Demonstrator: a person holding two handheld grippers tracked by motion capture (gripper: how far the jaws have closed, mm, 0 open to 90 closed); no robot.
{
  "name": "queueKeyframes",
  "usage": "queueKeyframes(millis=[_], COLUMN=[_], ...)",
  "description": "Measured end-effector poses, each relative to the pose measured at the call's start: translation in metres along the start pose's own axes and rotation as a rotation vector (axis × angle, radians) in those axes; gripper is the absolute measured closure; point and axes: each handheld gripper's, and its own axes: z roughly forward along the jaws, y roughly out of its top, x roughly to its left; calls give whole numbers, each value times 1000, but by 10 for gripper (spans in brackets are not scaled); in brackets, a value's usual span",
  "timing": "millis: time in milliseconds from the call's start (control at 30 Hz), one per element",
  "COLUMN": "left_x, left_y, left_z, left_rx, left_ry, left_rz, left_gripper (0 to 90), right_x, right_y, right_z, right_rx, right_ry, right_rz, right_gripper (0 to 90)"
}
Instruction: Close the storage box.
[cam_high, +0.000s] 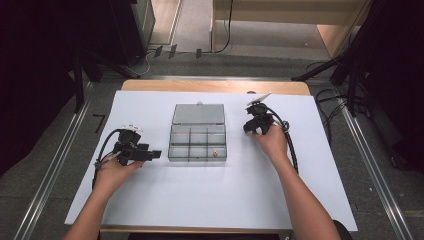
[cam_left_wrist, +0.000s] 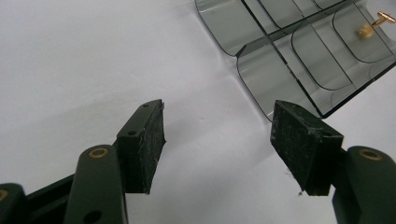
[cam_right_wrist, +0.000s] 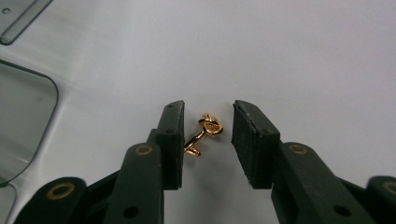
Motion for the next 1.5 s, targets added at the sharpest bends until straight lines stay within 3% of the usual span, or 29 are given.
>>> queueKeyframes(millis=[233,367,933,1500], left_x=[0,0,1,-1], left_y=[0,0,0,16], left_z=[1,1,0,6], left_rx=[3,3,-6,-33], left_ry=[0,-1,-4,-21], left_rz=[2,3,-4,24], left_gripper=[362,362,362,366], right_x=[5,0,-5,6], right_y=[-1,-2,-3,-14], right_z=[0,-1,-9,-31], right_rx=[9,11,-4,-30], right_ry=[-49,-31,6,60], right_rz=[-26,-18,-2,-30], right_gripper=[733,788,798,798])
